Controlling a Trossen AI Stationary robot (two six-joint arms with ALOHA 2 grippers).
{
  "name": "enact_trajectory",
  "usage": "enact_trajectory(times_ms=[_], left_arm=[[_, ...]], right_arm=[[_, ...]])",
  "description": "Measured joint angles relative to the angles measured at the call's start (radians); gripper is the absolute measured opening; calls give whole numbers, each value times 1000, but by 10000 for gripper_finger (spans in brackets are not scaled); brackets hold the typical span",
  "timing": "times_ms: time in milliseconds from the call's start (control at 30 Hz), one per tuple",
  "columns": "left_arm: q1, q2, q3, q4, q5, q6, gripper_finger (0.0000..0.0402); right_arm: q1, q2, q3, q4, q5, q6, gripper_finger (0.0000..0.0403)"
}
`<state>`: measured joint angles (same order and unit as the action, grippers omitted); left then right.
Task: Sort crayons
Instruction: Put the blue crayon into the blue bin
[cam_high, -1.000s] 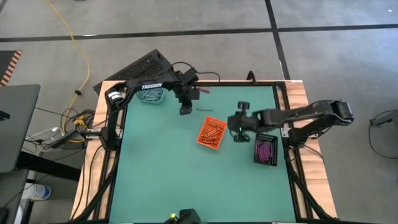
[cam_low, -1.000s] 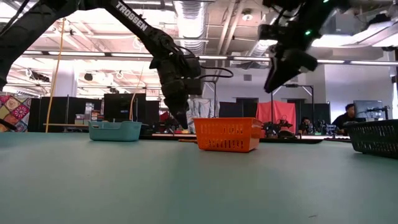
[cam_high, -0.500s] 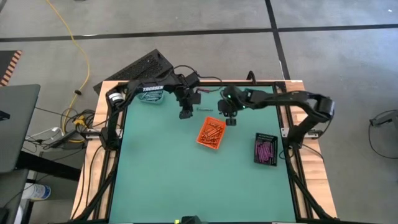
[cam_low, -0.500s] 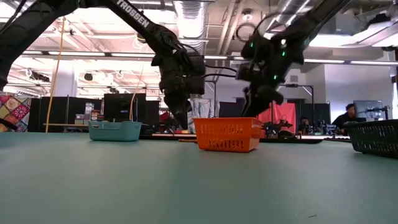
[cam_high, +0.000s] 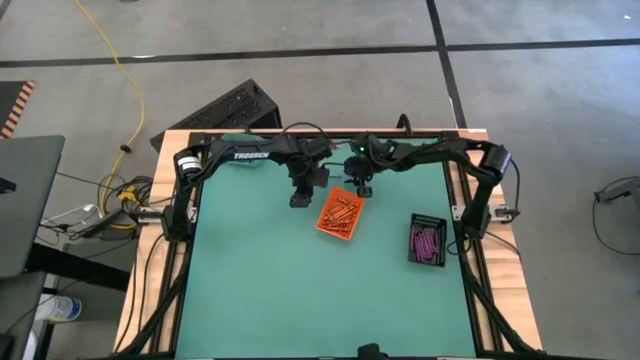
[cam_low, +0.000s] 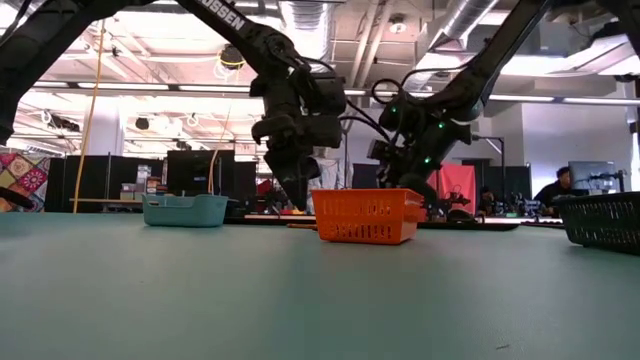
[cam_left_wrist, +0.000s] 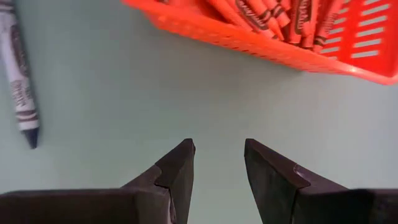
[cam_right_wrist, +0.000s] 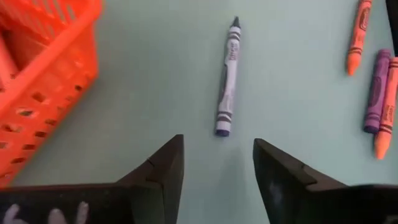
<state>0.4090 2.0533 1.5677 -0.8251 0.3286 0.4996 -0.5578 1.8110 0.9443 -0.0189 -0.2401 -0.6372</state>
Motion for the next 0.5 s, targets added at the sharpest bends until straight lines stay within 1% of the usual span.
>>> enact_trajectory(times_ms=[100,167,333,467,500], left_arm=[[-14,0,0,1,0,7,129],[-20,0,0,2,0,12,129],[-24,0,0,4,0,12,129],[-24,0,0,2,-1,4,129],[-24,0,0,2,-1,3,129]], right_arm=[[-9,17,0,27,-8,0,186],[-10,27,0,60,-28,3,189],[-15,44,4,119,-55,25,180],[-22,84,31,110,-79,59,170],[-22,99,42,80,-78,62,168]])
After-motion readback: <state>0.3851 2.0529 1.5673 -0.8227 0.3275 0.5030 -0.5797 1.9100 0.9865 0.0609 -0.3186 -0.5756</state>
